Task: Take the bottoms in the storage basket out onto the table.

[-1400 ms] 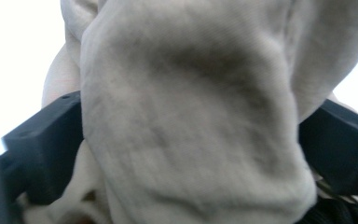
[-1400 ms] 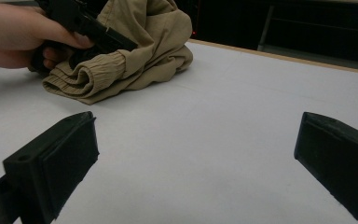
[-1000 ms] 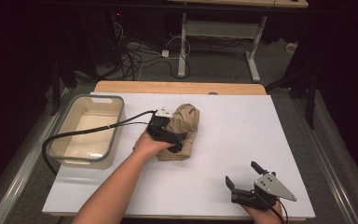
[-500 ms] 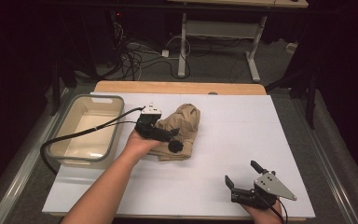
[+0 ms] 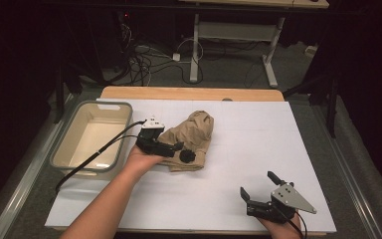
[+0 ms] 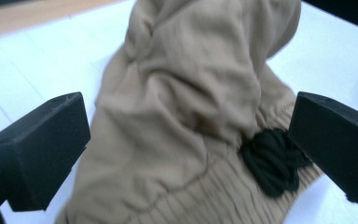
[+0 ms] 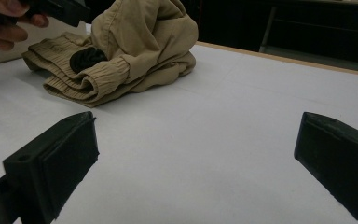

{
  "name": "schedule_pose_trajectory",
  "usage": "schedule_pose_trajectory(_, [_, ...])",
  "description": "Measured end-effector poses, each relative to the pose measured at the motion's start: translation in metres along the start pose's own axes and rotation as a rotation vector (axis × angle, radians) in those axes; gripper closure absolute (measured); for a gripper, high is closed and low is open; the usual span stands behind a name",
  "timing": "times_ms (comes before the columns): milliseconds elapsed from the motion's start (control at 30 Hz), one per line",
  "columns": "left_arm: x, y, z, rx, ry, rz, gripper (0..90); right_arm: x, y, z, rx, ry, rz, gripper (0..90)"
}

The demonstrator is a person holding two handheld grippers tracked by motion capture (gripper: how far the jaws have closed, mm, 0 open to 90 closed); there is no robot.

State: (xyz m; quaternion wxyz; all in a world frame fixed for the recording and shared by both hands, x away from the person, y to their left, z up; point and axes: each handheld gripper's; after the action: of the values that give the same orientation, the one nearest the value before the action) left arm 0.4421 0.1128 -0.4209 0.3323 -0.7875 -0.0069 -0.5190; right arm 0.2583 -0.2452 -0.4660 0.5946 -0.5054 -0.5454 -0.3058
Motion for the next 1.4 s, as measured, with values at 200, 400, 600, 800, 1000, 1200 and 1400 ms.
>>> schedule_pose_trajectory(200, [-0.006, -0.009, 0.002, 0.013, 0.001, 0.003, 0.0, 0.0, 0.001, 0.0, 0.002, -0.001, 0.001, 0.5])
schedule_pose_trajectory(400, [-0.018, -0.012, 0.002, 0.025, -0.011, 0.003, 0.0, 0.0, 0.001, -0.001, 0.001, 0.0, 0.001, 0.5])
schedule_pose_trajectory(600, [-0.033, -0.014, -0.002, 0.025, -0.004, 0.004, 0.0, 0.0, 0.001, -0.001, 0.002, -0.002, 0.001, 0.5])
schedule_pose_trajectory(800, [-0.048, -0.018, -0.01, 0.027, 0.015, -0.007, 0.0, -0.001, 0.001, -0.001, 0.003, -0.002, 0.004, 0.5])
schedule_pose_trajectory(1000, [-0.068, -0.022, -0.017, 0.022, 0.012, -0.026, 0.0, -0.001, 0.001, 0.0, 0.006, -0.003, 0.004, 0.5])
schedule_pose_trajectory(1200, [-0.086, -0.033, -0.03, 0.022, 0.052, -0.059, 0.0, -0.001, 0.001, 0.0, 0.006, -0.002, 0.003, 0.5])
schedule_pose_trajectory(1400, [-0.106, -0.048, -0.043, -0.004, 0.081, -0.069, 0.0, -0.001, 0.001, 0.001, 0.01, -0.006, 0.003, 0.5])
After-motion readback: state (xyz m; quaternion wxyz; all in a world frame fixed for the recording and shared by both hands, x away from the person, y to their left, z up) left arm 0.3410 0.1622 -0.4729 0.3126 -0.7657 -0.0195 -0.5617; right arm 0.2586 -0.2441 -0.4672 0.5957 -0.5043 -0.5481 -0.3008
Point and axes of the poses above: each handheld gripper's, and its own axes: y roughly forward along the jaws, x roughly out of its top, z roughly to its left, and after that the axes turned 9 degrees about -x, right-handed
